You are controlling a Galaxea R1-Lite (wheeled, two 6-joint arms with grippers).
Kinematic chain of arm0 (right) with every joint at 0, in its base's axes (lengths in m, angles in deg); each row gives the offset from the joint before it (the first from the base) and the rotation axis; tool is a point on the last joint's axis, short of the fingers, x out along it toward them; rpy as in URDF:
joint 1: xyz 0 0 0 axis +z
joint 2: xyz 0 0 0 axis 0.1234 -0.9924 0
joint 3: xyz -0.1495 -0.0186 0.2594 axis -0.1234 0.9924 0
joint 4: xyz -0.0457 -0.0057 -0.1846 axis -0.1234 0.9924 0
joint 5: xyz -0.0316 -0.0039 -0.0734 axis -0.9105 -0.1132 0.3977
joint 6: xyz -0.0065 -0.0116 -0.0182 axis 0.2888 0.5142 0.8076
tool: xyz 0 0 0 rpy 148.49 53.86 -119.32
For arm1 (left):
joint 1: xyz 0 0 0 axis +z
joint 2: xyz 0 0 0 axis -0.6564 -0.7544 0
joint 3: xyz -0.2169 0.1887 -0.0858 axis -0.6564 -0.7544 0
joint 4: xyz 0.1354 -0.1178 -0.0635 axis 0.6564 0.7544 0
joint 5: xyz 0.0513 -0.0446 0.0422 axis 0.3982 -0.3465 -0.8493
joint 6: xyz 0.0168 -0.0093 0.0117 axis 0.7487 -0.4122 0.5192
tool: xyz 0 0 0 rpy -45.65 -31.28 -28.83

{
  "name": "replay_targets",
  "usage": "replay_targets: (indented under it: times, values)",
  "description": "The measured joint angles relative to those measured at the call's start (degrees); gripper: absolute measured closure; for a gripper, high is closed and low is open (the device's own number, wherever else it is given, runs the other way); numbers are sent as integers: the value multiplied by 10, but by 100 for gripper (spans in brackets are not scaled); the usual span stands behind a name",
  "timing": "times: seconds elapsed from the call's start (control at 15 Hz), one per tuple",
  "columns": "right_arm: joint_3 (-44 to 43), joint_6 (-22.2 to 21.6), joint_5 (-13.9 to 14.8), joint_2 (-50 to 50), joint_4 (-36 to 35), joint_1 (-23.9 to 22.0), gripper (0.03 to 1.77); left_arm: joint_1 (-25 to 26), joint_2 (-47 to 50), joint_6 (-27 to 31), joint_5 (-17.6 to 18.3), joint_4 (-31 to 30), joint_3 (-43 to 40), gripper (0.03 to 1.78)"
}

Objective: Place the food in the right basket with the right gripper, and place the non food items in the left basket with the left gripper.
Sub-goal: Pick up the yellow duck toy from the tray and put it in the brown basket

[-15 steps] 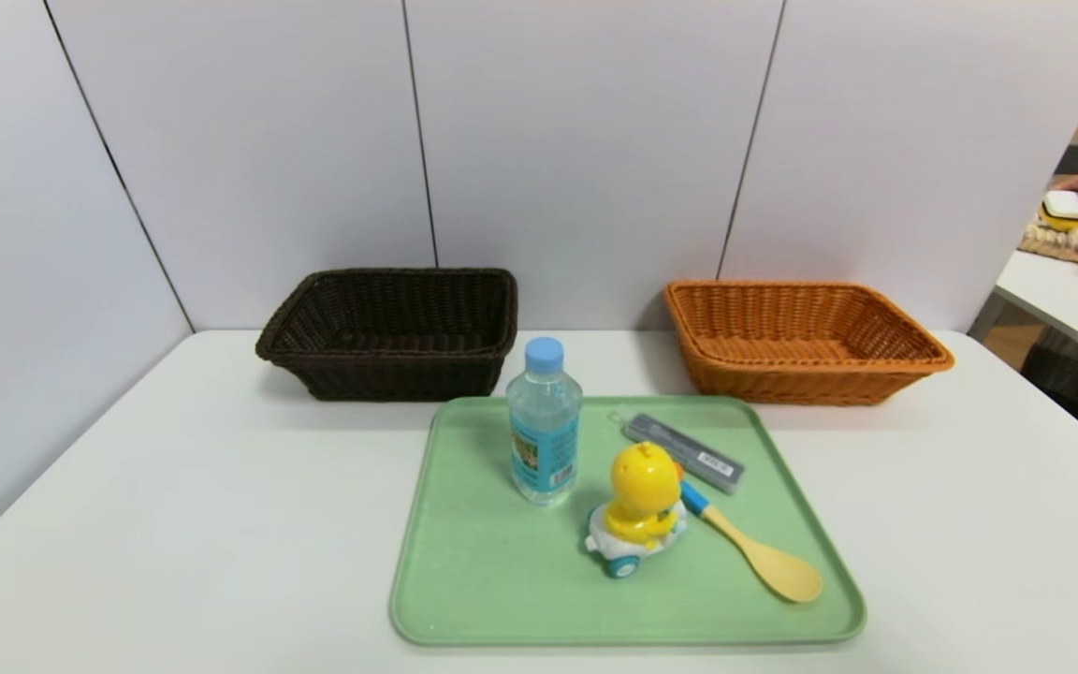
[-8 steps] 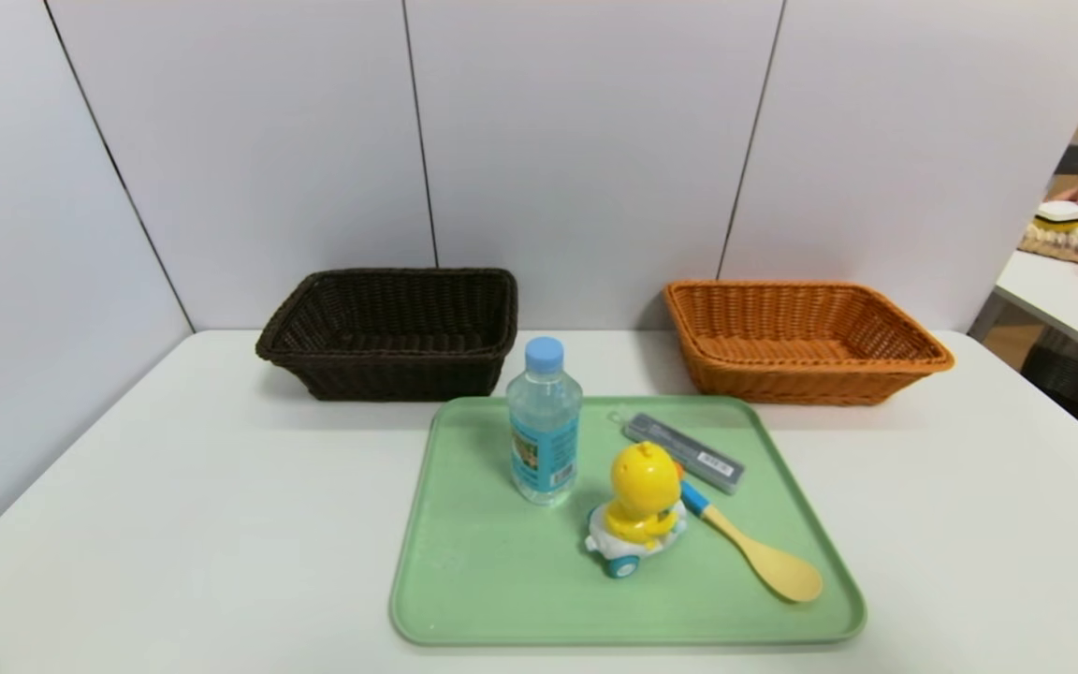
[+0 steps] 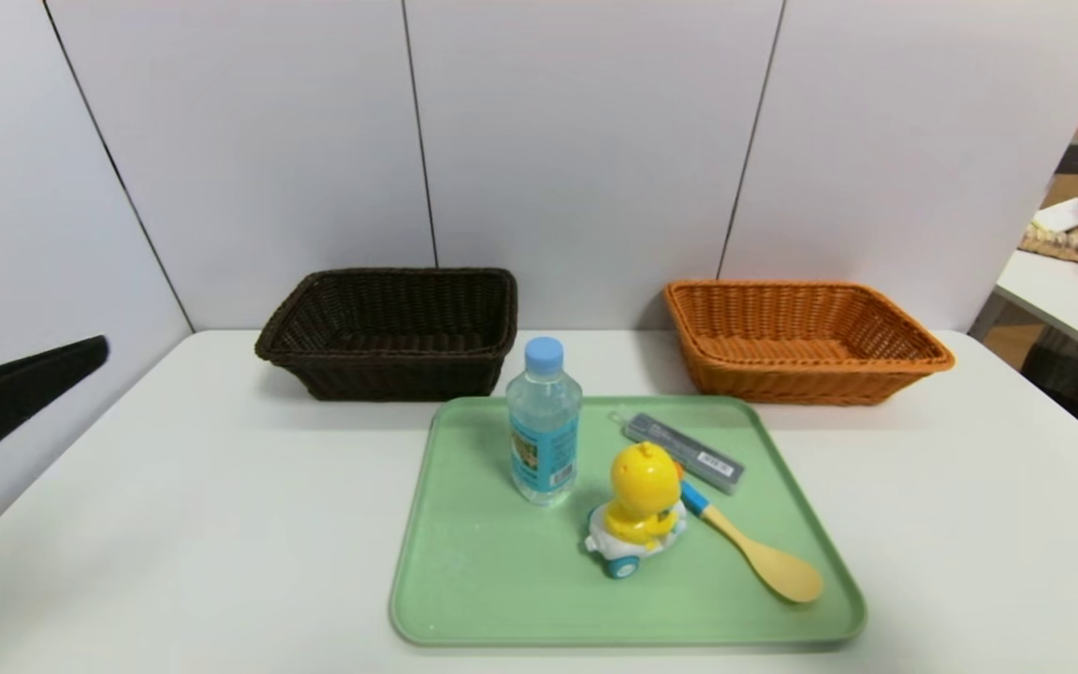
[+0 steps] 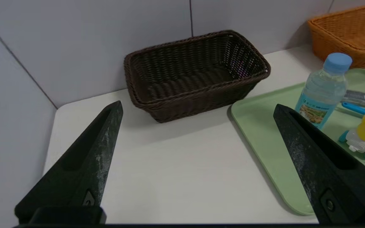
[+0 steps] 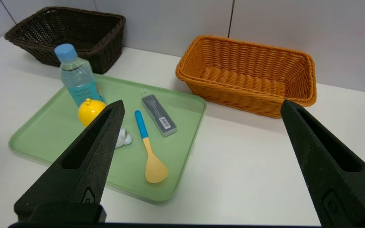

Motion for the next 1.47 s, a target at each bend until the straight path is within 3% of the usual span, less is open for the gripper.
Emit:
replay_targets:
  times: [0.2, 0.4, 0.67, 1.07, 1.27, 1.47]
  values:
    - [41, 1, 0, -45, -92, 2, 10, -81, -70, -6, 0, -61, -23, 12]
    - [48, -1, -2, -84, -137, 15, 10, -133, -121, -26, -14, -123, -42, 12]
    - [50, -3, 1, -106, -137, 47, 10, -149, -153, -29, -21, -128, -48, 12]
    - [102, -6, 6, -109, -138, 192, 10, -173, -159, -49, -35, -128, -74, 12]
    - [118, -8, 18, -111, -138, 209, 10, -187, -155, -49, -36, -129, -92, 12]
    - [120, -18, 20, -110, -138, 211, 10, -256, -149, -53, -36, -169, -129, 12]
